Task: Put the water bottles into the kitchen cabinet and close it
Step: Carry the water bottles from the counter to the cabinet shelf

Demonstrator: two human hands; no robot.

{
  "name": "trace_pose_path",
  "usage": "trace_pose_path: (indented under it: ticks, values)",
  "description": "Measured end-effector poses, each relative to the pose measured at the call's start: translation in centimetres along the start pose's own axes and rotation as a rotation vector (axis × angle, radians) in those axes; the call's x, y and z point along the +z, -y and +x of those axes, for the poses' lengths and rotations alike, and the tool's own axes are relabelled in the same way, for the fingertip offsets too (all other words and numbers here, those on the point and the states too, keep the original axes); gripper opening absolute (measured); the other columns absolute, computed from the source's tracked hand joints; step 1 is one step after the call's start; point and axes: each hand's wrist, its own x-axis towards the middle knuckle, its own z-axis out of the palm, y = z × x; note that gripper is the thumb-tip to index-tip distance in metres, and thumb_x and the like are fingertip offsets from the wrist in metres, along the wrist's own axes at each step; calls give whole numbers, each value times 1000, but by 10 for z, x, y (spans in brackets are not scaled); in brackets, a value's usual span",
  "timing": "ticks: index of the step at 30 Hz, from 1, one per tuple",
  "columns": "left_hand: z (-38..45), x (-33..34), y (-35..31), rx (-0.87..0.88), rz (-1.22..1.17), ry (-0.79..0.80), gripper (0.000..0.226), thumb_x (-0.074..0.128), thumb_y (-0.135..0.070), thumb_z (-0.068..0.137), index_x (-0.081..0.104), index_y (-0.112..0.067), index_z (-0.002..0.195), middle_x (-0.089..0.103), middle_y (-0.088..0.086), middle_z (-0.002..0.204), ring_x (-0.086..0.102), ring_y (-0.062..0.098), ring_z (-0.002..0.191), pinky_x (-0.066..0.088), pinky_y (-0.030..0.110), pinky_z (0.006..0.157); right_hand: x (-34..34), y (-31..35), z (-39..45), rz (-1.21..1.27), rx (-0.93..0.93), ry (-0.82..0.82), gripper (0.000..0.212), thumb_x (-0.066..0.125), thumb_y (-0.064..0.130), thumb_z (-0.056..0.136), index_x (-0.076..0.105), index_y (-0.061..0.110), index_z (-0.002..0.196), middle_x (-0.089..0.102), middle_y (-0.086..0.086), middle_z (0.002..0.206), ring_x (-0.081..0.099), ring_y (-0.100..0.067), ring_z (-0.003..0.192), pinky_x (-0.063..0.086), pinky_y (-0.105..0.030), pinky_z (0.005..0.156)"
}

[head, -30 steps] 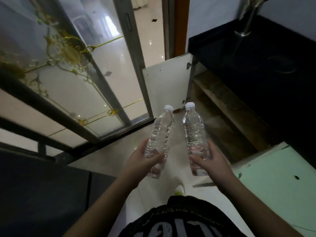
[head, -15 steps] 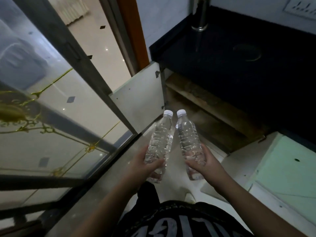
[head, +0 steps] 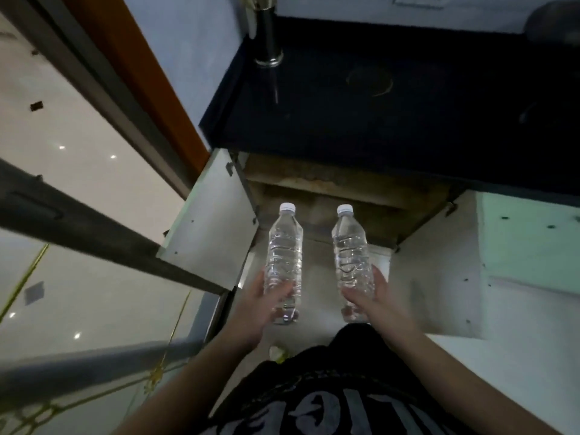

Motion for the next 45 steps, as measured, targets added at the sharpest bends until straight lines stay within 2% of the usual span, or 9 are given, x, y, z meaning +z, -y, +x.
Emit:
trace_pose_path:
  ticks: [3,7,13,18,25,30,34,38,45]
  values:
    - [29,-3,-3,-29,9,-8,27,67,-8,89,67,-28,107,75,5,98,73,23,83,59,38,64,-4,-4,9,40,44,-38,55,81,36,64,53,45,111,69,-3,97,70,-26,80,59,-50,72]
    - [69,-2,-8,-52,71,120,46,75,-14,82,57,-18,125,67,12,106,69,24,84,58,45,70,-12,-6,30,36,74,-104,56,77,18,77,49,29,123,70,-5,101,72,-25,82,60,-39,62]
    - [128,-4,-12,-14,149,188,64,82,-27,65,54,-20,122,67,3,89,64,16,72,56,34,61,-17,-19,98,-4,124,-192,68,79,34,70,46,31,130,70,8,104,71,-11,87,59,-40,77]
    - [192,-14,0,-80,135,165,70,88,-30,63,56,-26,125,65,10,103,64,25,82,53,43,68,-3,-33,166,14,177,-306,62,77,39,66,48,31,121,70,6,97,71,-15,83,60,-46,78]
    - [296,-23,19,-70,170,74,71,83,-37,57,60,-28,124,71,11,109,70,27,90,57,45,75,15,-75,263,-49,127,-444,58,75,26,74,44,35,122,66,10,100,68,-9,83,56,-27,62]
    - [373,-23,37,9,95,43,60,80,-16,66,62,-22,122,73,8,104,72,24,83,57,38,63,20,-109,327,-119,77,-584,55,73,19,76,41,40,116,64,18,92,60,4,70,40,-4,46]
    - [416,-24,55,91,73,31,57,80,-18,70,62,-24,124,73,5,111,70,26,97,58,42,75,11,-129,370,-196,35,-584,63,74,27,78,43,36,132,62,18,95,58,-1,74,39,-8,56]
    - [457,-28,65,173,158,40,59,76,-25,72,58,-30,128,71,3,117,69,29,106,52,61,92,3,-144,402,-288,-43,-646,73,73,38,70,40,38,135,64,9,109,64,-17,91,53,-32,74]
    - [496,-17,61,329,268,119,54,74,-27,80,56,-41,129,70,-9,117,68,14,107,52,38,87,-22,-148,449,-587,-155,-751,85,75,31,76,29,29,148,55,-9,127,60,-29,103,41,-29,74]
